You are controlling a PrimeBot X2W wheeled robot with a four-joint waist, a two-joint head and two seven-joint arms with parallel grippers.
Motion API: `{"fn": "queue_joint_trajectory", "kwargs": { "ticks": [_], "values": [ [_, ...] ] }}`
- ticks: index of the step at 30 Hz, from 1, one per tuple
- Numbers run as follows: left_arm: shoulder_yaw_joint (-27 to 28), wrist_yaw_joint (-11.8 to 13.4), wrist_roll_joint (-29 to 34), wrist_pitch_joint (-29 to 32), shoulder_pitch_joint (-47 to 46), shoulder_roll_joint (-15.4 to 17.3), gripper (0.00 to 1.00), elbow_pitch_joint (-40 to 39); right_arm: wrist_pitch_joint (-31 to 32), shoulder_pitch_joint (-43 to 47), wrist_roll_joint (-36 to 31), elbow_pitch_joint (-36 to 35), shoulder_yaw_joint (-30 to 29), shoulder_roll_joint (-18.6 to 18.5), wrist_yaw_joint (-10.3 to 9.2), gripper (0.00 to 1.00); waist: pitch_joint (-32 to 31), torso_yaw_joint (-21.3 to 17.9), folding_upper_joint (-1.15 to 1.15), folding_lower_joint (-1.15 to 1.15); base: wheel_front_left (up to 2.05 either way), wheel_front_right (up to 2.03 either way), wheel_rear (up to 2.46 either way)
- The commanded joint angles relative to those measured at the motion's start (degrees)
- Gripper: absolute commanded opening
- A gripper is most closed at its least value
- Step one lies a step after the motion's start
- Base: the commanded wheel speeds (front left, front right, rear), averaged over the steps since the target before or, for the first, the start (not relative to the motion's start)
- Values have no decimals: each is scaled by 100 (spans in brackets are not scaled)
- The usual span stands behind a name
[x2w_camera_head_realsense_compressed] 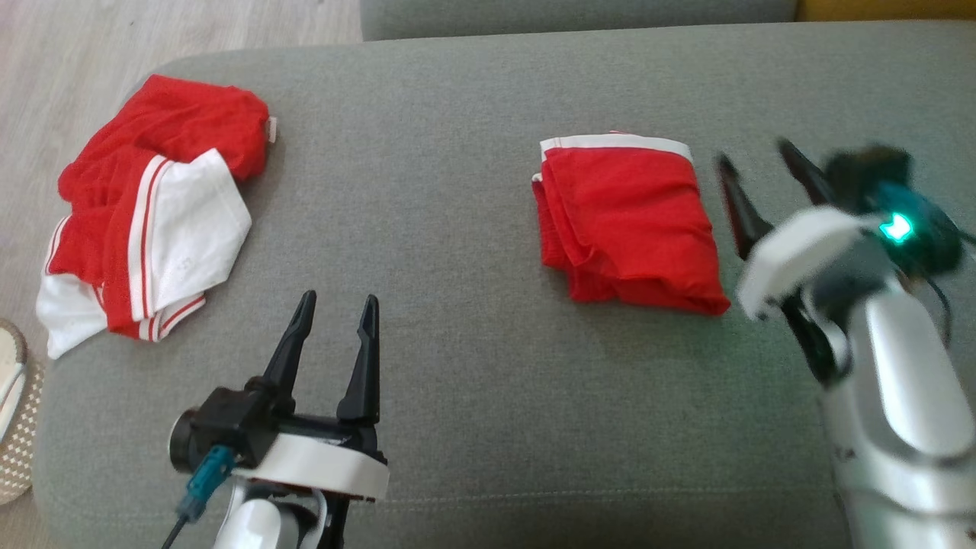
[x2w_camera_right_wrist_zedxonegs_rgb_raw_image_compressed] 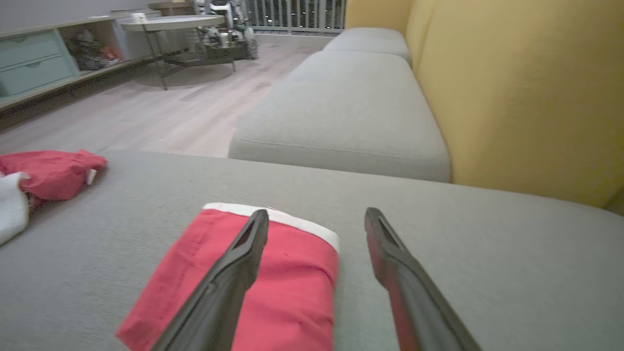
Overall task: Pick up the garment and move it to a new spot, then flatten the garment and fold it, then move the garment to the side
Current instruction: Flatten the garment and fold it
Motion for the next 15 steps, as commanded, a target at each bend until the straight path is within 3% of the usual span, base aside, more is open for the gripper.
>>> {"fn": "queue_joint_trajectory", "kwargs": {
  "ticks": [1,8,15],
  "values": [
    [205,27,36,-30,-102,-9,100,-212,-98,45,-46,-219,-40,97,-2,100,-26,-23,0,0,0,0,0],
    [193,-2,66,-30,-88,-9,100,-199,-414,299,-184,224,-40,97,-2,100,-33,70,0,0,0,0,0],
    [35,-11,46,-30,-168,-9,100,-116,-953,-344,-602,1582,468,97,-2,99,19,434,0,0,0,0,0]
  ]
}}
